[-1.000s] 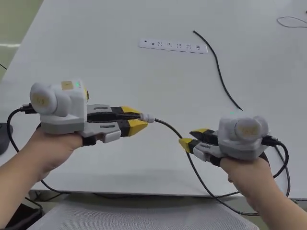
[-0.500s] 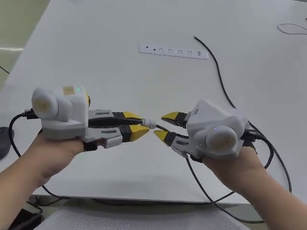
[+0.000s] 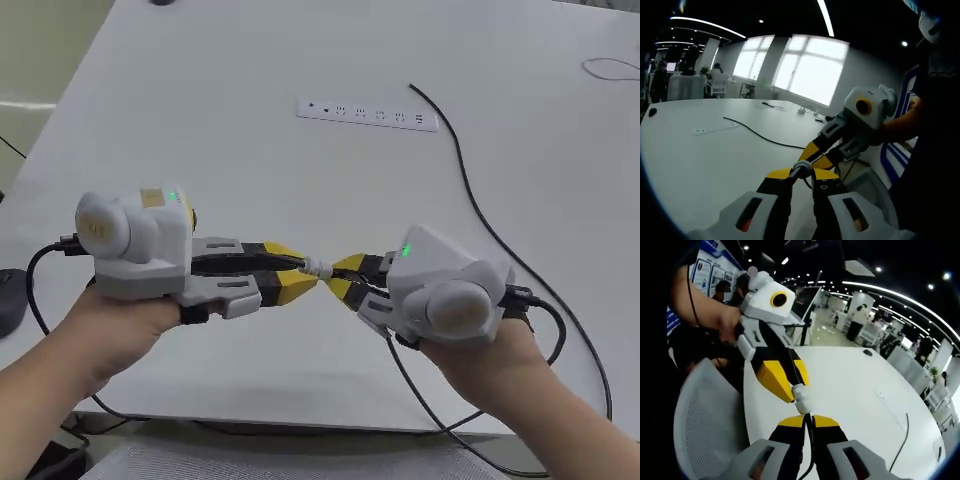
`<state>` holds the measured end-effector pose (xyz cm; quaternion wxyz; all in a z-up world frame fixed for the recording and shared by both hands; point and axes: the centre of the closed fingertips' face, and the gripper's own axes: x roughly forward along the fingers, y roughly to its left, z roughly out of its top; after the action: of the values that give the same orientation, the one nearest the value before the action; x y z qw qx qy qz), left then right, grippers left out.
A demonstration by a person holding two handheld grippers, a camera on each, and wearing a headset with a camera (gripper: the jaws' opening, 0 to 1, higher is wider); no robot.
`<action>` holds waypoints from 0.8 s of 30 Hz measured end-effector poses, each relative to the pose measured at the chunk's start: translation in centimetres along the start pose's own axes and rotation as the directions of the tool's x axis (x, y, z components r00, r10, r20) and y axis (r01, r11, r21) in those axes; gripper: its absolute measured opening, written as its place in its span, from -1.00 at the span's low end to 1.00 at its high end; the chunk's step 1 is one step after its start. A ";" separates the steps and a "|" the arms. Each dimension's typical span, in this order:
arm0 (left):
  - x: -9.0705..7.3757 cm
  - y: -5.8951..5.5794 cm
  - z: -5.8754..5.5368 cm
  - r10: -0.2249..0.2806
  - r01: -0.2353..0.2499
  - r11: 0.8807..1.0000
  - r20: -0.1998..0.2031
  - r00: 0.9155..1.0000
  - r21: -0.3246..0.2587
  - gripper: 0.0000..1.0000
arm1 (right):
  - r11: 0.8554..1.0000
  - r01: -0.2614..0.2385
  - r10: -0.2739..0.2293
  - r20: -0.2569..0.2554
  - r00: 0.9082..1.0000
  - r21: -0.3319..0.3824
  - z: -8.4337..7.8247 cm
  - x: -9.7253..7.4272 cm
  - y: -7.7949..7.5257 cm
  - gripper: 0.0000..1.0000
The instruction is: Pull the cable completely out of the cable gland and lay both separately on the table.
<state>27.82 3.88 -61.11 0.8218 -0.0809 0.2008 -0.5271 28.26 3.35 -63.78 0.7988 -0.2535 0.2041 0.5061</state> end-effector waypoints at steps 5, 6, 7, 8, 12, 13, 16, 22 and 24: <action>0.1 0.0 0.2 0.005 -0.005 1.000 0.008 1.000 0.004 -0.71 | 0.998 0.013 -0.013 0.008 1.000 0.056 -0.1 0.0 -0.2 -1.00; 0.1 0.0 0.2 0.006 -0.006 1.000 0.009 1.000 0.004 -0.71 | 0.998 0.014 -0.014 0.001 1.000 0.064 -0.4 0.0 -0.3 -1.00; 0.1 0.0 0.3 0.007 -0.007 1.000 0.010 1.000 0.005 -0.71 | 0.998 0.016 -0.016 -0.002 1.000 0.066 -0.6 0.1 -0.3 -1.00; 0.0 0.0 0.3 0.008 -0.008 1.000 0.012 1.000 0.006 -0.71 | 0.998 0.017 -0.017 -0.003 1.000 0.067 -0.7 0.1 -0.4 -1.00; -0.1 0.0 0.5 0.010 -0.011 1.000 0.020 1.000 0.004 -0.71 | 0.992 0.029 -0.026 -0.022 0.999 0.121 -1.8 -0.2 -0.9 -1.00; -0.1 0.0 0.5 0.012 -0.012 1.000 0.020 1.000 0.005 -0.71 | 0.991 0.029 -0.026 -0.028 0.999 0.128 -2.1 -0.2 -0.9 -1.00; -0.2 0.1 0.6 0.018 -0.018 1.000 0.024 1.000 0.002 -0.71 | 0.981 0.041 -0.030 -0.062 0.998 0.191 -3.6 -0.4 -1.1 -1.00; -0.4 0.2 0.7 0.021 -0.021 1.000 0.032 0.999 -0.004 -0.71 | 0.953 0.062 -0.036 -0.092 0.995 0.296 -6.3 -1.0 -1.5 -1.00; -0.5 0.3 0.6 0.024 -0.024 1.000 0.030 0.999 -0.004 -0.71 | 0.944 0.065 -0.034 -0.099 0.994 0.322 -7.0 -1.2 -1.5 -1.00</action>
<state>28.14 4.39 -60.54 0.8308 -0.0876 0.1903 -0.5156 28.60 -2.34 -68.30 0.8318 -0.1465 0.3148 0.4331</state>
